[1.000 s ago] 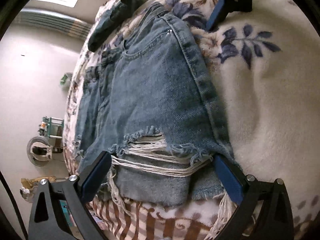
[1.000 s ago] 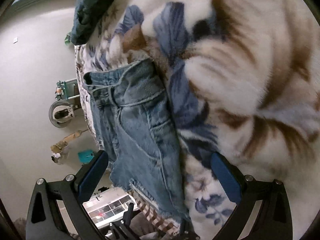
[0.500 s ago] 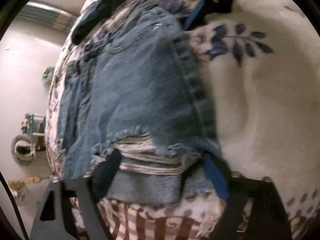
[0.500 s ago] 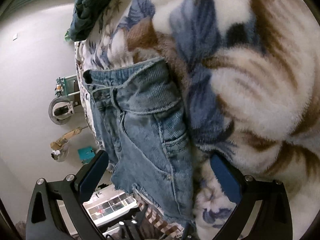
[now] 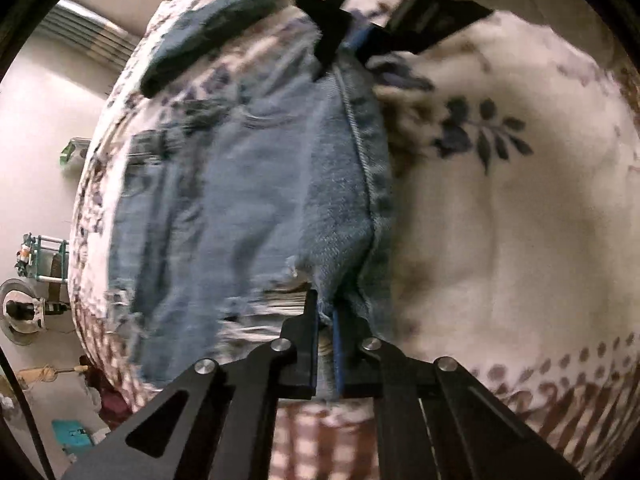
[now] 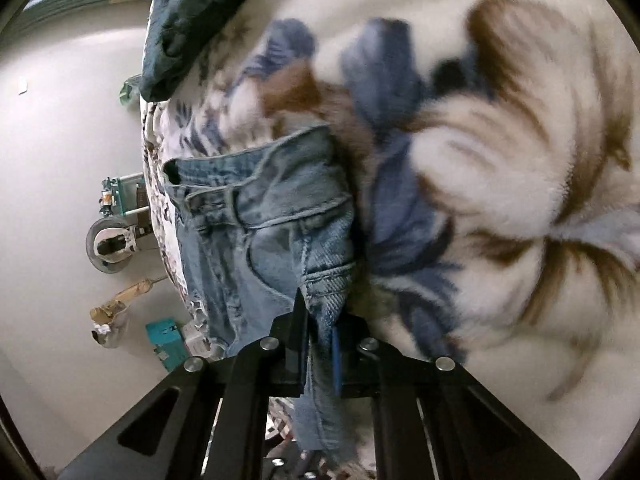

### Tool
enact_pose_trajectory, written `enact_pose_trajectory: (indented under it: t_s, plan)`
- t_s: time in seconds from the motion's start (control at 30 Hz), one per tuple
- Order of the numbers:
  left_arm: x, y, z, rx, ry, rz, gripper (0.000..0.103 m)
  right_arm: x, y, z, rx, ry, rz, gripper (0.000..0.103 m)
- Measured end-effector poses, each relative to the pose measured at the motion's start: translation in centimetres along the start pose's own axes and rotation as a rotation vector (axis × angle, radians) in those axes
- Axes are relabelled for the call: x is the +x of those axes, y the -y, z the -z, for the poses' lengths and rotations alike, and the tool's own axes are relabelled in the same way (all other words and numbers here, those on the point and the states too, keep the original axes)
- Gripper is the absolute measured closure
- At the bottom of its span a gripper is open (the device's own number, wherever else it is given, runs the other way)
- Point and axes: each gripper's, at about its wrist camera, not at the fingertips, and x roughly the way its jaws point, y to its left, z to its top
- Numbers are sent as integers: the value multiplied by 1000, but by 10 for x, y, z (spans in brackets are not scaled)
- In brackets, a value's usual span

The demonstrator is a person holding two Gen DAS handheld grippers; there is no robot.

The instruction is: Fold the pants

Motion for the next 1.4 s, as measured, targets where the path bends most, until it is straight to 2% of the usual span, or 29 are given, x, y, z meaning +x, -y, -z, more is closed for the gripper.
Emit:
enact_pose_trajectory:
  t_s: [0.2, 0.33, 0.47, 0.6, 0.7, 0.93, 1.1, 1.17, 1.2, 1.23, 1.27, 1.33, 1.4]
  plan:
    - [-35, -67, -8, -108, 31, 15, 99, -17, -40, 9, -14, 28, -10, 95]
    - [-50, -118, -10, -201, 60, 31, 100, -22, -86, 9, -46, 45, -21, 95]
    - [-52, -179, -5, -329, 62, 46, 100, -7, -140, 2, -81, 50, -30, 96]
    - [-38, -235, 11, -435, 44, 48, 101, 36, -205, -12, -129, 25, -4, 96]
    - [-15, -275, 25, -490, 14, 36, 102, 87, -248, -27, -165, -4, 66, 96]
    - [57, -345, 50, -563, -101, 12, 102, 189, -277, -56, -160, -53, 216, 96]
    - [82, -375, 65, -604, -149, 62, 100, 230, -284, -76, -48, -39, 293, 96]
    - [85, -382, 69, -638, -162, 114, 99, 244, -286, -82, -27, -92, 356, 77]
    - [88, -383, 69, -639, -172, 144, 99, 246, -289, -83, -33, -113, 344, 66]
    - [90, -382, 67, -636, -186, 190, 99, 244, -292, -83, -41, -128, 303, 42]
    - [90, -382, 65, -644, -194, 221, 99, 238, -296, -81, -46, -133, 255, 27]
    - [85, -379, 57, -643, -170, 308, 98, 215, -298, -72, -44, -111, 178, 26]
    - [82, -369, 45, -599, -154, 311, 98, 187, -293, -60, -51, -59, 174, 26]
